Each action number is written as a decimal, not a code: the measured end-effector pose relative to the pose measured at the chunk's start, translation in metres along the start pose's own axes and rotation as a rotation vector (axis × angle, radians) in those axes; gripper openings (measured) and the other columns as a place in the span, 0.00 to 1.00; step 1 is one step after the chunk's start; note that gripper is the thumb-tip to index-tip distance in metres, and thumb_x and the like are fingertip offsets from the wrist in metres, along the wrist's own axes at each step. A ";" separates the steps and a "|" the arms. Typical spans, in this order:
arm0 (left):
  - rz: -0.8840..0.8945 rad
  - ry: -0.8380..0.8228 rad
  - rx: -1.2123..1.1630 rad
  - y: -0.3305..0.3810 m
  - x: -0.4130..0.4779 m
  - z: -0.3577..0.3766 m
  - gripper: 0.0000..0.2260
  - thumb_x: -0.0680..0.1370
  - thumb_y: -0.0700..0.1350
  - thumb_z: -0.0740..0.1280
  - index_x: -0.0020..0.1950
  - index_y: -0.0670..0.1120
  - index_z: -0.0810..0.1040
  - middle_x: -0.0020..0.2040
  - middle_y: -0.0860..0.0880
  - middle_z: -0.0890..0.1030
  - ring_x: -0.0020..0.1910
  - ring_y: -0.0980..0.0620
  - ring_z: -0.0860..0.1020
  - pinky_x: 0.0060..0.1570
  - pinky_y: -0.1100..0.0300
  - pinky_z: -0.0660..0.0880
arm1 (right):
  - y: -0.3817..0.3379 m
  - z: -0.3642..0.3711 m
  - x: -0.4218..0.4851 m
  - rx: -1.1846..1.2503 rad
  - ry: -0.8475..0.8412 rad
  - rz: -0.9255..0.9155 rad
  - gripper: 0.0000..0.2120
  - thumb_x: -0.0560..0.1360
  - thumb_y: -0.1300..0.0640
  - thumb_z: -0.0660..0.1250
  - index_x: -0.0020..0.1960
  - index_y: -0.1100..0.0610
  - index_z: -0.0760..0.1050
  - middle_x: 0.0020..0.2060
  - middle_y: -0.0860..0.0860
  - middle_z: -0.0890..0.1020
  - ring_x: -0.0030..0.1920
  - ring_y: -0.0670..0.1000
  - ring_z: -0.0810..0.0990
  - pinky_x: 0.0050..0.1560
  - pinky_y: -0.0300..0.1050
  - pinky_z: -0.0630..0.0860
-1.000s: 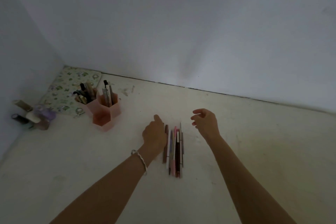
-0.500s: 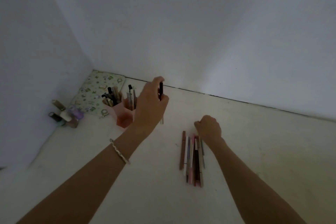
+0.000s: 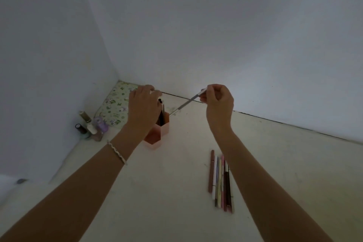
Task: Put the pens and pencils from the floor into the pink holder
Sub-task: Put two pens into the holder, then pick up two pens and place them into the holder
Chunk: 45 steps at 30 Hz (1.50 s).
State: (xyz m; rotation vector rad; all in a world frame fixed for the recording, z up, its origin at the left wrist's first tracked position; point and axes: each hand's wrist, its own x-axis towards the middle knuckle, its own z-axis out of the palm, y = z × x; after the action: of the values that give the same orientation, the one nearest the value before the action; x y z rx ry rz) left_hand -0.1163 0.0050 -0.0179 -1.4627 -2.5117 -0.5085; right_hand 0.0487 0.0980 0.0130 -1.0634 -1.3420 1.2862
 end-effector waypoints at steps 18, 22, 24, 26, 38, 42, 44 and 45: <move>-0.149 -0.571 -0.385 0.111 -0.075 0.045 0.09 0.76 0.44 0.64 0.55 0.48 0.77 0.53 0.49 0.81 0.52 0.49 0.79 0.53 0.56 0.77 | 0.044 -0.057 -0.010 -0.429 -0.034 0.019 0.14 0.75 0.66 0.60 0.58 0.57 0.77 0.43 0.51 0.84 0.38 0.54 0.82 0.36 0.31 0.73; -0.197 -0.733 -0.333 0.147 -0.109 0.082 0.11 0.80 0.49 0.61 0.57 0.44 0.75 0.57 0.45 0.79 0.55 0.46 0.78 0.53 0.56 0.74 | 0.047 -0.110 -0.014 -0.444 0.008 0.073 0.11 0.76 0.65 0.61 0.53 0.55 0.78 0.40 0.52 0.83 0.34 0.48 0.80 0.31 0.28 0.73; -0.199 -0.736 -0.322 0.157 -0.117 0.091 0.10 0.81 0.47 0.60 0.57 0.42 0.73 0.56 0.43 0.79 0.55 0.44 0.78 0.49 0.57 0.72 | 0.051 -0.134 -0.018 -0.480 0.009 0.118 0.10 0.76 0.64 0.61 0.53 0.55 0.78 0.39 0.51 0.83 0.34 0.45 0.81 0.32 0.29 0.73; -0.213 -0.727 -0.332 0.163 -0.120 0.096 0.09 0.80 0.45 0.62 0.57 0.42 0.72 0.55 0.42 0.79 0.53 0.43 0.79 0.44 0.57 0.70 | 0.058 -0.154 -0.021 -0.523 -0.008 0.174 0.10 0.76 0.64 0.62 0.52 0.56 0.79 0.40 0.52 0.84 0.35 0.45 0.81 0.32 0.32 0.73; -0.287 -0.482 -0.674 0.150 -0.064 0.070 0.19 0.77 0.41 0.70 0.66 0.48 0.70 0.47 0.46 0.82 0.37 0.54 0.79 0.32 0.68 0.71 | 0.115 -0.169 -0.048 -0.923 -0.293 0.552 0.15 0.74 0.63 0.65 0.30 0.61 0.69 0.26 0.54 0.72 0.27 0.50 0.73 0.33 0.38 0.70; -0.219 -0.362 -0.801 0.146 -0.051 0.051 0.24 0.78 0.38 0.67 0.72 0.53 0.66 0.44 0.49 0.81 0.37 0.58 0.79 0.31 0.73 0.72 | 0.129 -0.145 -0.061 -0.998 -0.277 0.529 0.20 0.78 0.45 0.64 0.33 0.56 0.67 0.28 0.50 0.71 0.27 0.49 0.70 0.32 0.38 0.69; -0.208 -0.312 -0.823 0.143 -0.050 0.044 0.21 0.78 0.38 0.67 0.69 0.52 0.69 0.44 0.50 0.80 0.36 0.58 0.79 0.29 0.73 0.73 | 0.131 -0.137 -0.062 -1.019 -0.273 0.510 0.22 0.78 0.40 0.62 0.36 0.56 0.69 0.31 0.51 0.73 0.30 0.50 0.72 0.34 0.39 0.70; -0.203 -0.276 -0.831 0.139 -0.049 0.041 0.20 0.78 0.38 0.67 0.68 0.51 0.70 0.43 0.51 0.79 0.37 0.58 0.80 0.29 0.74 0.73 | 0.130 -0.135 -0.060 -1.009 -0.264 0.504 0.21 0.77 0.40 0.63 0.35 0.56 0.69 0.30 0.50 0.73 0.29 0.50 0.72 0.33 0.39 0.69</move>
State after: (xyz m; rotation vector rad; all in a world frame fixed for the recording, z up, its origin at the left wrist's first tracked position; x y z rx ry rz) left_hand 0.0294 0.0444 -0.0443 -1.5819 -2.8270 -1.6408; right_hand 0.1881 0.0687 -0.1232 -2.0692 -2.0984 1.0923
